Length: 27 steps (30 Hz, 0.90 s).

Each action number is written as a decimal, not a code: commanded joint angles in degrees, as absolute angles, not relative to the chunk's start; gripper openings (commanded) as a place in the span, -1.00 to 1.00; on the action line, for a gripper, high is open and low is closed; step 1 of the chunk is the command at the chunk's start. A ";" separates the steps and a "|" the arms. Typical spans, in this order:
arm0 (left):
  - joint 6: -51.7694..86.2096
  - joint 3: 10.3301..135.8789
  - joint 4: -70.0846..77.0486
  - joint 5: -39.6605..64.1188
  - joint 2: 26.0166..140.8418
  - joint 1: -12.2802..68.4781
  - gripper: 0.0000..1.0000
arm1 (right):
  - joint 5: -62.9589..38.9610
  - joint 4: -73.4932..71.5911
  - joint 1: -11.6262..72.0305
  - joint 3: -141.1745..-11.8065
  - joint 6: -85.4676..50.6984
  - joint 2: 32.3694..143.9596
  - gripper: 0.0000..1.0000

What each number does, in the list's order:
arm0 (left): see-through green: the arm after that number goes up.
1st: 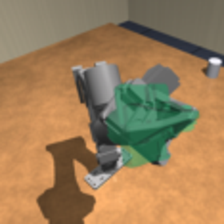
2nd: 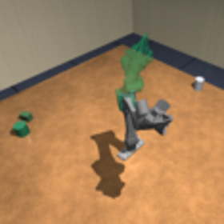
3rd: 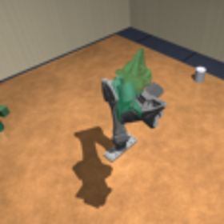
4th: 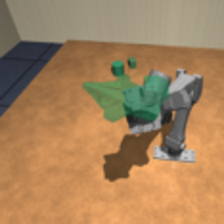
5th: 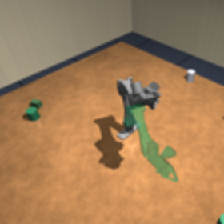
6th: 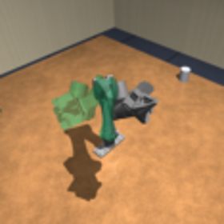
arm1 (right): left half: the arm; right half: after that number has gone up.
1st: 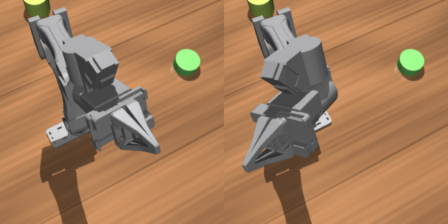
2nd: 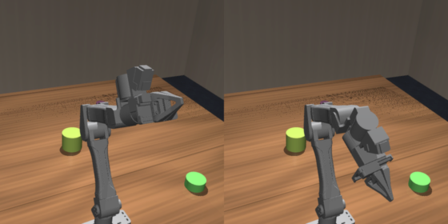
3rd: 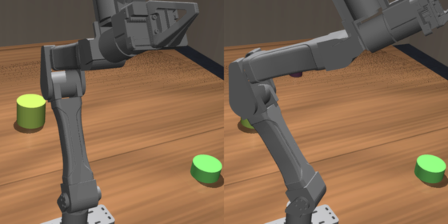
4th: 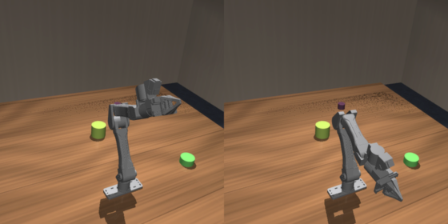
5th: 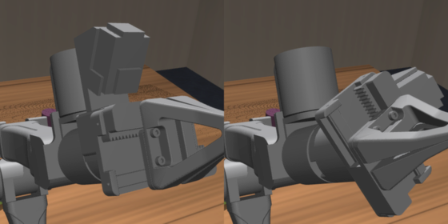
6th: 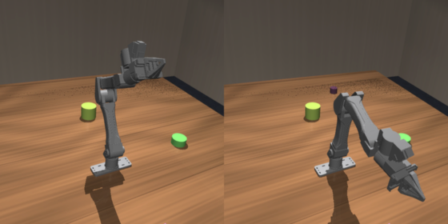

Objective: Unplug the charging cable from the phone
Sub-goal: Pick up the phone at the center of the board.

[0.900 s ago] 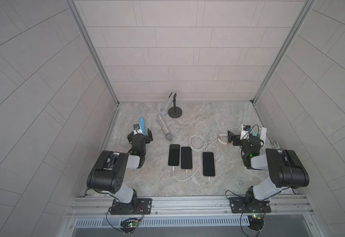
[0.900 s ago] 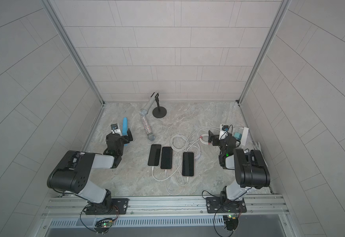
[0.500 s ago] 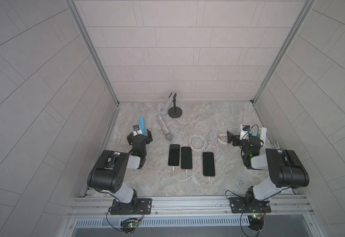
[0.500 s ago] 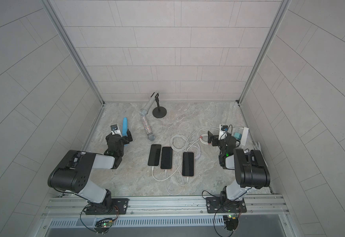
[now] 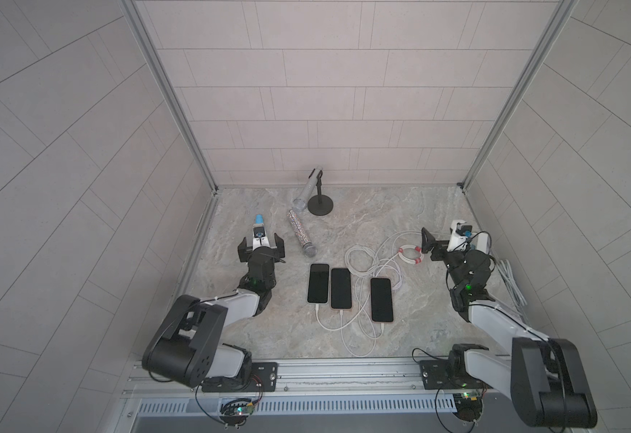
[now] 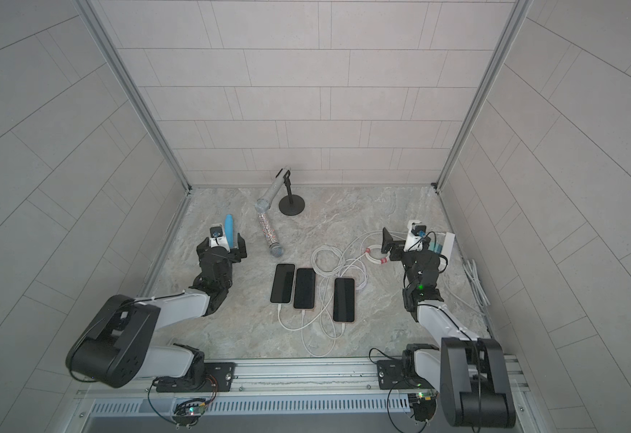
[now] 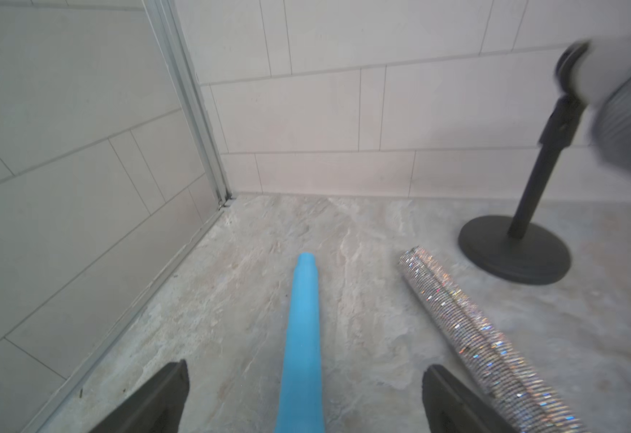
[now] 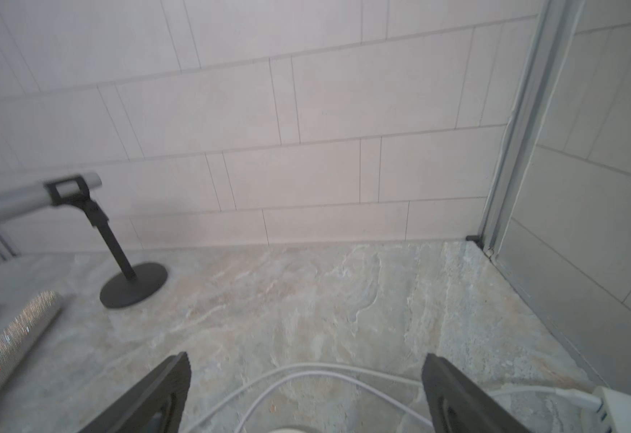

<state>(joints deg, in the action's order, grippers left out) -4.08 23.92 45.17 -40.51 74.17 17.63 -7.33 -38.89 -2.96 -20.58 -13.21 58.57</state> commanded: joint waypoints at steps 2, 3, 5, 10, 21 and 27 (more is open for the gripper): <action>5.13 33.01 18.84 -45.93 61.19 17.65 1.00 | -6.53 -16.46 -2.94 -26.79 -26.19 50.45 1.00; 8.95 36.36 10.52 -45.73 58.89 17.62 1.00 | -8.14 -13.20 -2.98 -28.52 -28.35 49.19 1.00; 19.89 43.25 -8.98 -45.58 55.70 17.45 1.00 | -8.19 -3.00 -2.96 -32.22 -35.82 46.90 1.00; 31.55 53.18 -32.39 -30.92 52.38 13.40 1.00 | -13.25 15.48 -5.43 -38.66 -50.47 43.50 1.00; 29.78 55.44 -49.99 -5.11 49.94 13.51 1.00 | -22.43 26.77 7.91 -43.05 -44.32 42.00 1.00; 31.14 53.13 -53.11 -0.33 50.97 19.25 1.00 | -6.10 36.33 26.80 -44.69 -40.06 44.36 1.00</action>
